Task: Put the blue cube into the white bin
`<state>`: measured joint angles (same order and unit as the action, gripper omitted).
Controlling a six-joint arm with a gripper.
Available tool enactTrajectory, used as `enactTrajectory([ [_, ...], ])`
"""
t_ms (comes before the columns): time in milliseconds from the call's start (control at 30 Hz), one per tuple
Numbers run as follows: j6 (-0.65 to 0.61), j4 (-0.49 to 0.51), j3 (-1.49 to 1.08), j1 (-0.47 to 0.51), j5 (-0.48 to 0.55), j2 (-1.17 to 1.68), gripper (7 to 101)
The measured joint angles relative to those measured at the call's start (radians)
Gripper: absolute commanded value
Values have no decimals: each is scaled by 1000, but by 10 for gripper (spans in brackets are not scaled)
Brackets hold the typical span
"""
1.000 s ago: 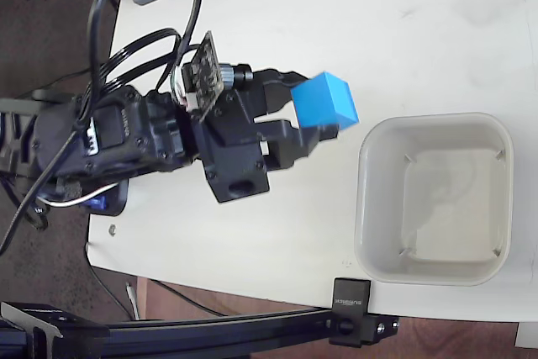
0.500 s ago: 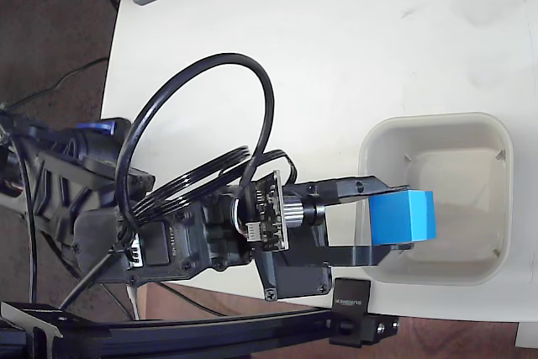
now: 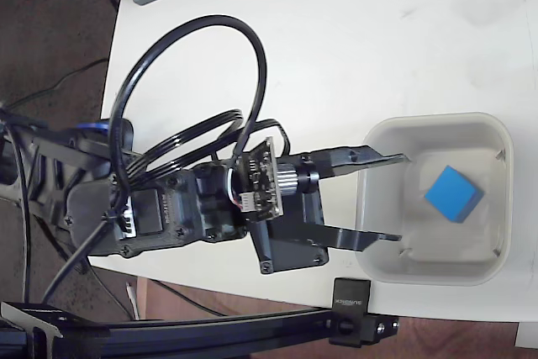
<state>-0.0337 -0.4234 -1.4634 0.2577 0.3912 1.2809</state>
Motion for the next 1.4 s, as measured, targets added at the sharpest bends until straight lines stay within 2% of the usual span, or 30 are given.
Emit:
enactTrajectory([
  [100,-26,3,-155,-6,-37,150,1003],
  [267,-34,-3,-571,-28,-127,541,1003],
  [500,11,-196,-1163,-104,-279,1215,1003],
  [567,58,-255,-1259,-169,-322,1370,1003],
  [633,95,-301,-1302,-258,-387,1474,1003],
  [700,100,-324,-1350,-301,-431,1557,1003],
  [1000,80,-371,-1540,-357,-476,1744,1003],
  [1400,80,-371,-1551,-360,-488,1747,1003],
])
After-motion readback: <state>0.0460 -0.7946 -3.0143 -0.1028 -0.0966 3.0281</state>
